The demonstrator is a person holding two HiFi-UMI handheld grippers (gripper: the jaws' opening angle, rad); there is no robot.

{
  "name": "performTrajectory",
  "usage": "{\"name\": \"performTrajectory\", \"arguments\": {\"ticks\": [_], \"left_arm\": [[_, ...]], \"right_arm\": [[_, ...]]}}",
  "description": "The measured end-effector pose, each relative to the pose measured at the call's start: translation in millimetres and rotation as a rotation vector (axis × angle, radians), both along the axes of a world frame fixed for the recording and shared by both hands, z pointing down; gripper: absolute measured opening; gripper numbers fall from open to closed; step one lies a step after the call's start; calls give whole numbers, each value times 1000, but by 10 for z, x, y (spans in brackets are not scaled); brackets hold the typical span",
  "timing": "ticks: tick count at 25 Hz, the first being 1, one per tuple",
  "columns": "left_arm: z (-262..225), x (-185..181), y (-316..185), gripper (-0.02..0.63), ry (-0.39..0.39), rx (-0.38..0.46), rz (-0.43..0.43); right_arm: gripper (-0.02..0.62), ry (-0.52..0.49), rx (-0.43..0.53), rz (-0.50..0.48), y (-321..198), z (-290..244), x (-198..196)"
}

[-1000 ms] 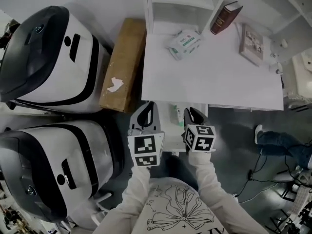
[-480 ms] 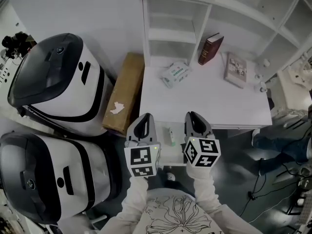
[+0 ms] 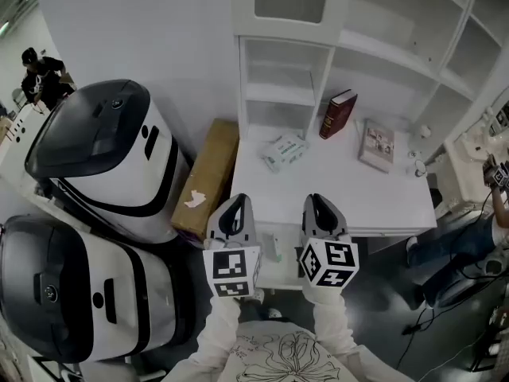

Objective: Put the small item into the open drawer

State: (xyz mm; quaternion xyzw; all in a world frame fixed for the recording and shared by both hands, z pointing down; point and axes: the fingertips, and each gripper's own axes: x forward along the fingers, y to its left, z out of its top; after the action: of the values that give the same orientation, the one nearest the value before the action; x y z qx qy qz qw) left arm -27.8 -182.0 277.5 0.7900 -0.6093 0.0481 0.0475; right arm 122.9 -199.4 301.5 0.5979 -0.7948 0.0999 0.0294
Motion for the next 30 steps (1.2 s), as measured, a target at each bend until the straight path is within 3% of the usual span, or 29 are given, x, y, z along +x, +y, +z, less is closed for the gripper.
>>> {"name": "performTrajectory", "arguments": {"ticks": [8,30], "left_arm": [[-187,-12,56,6,-11,40,-5],[-198,-27,14,6,-12,39,-21]], "right_arm": [[31,-19,64,9,52,-262,69],[25,12,68,11,10,-286,146]]}}
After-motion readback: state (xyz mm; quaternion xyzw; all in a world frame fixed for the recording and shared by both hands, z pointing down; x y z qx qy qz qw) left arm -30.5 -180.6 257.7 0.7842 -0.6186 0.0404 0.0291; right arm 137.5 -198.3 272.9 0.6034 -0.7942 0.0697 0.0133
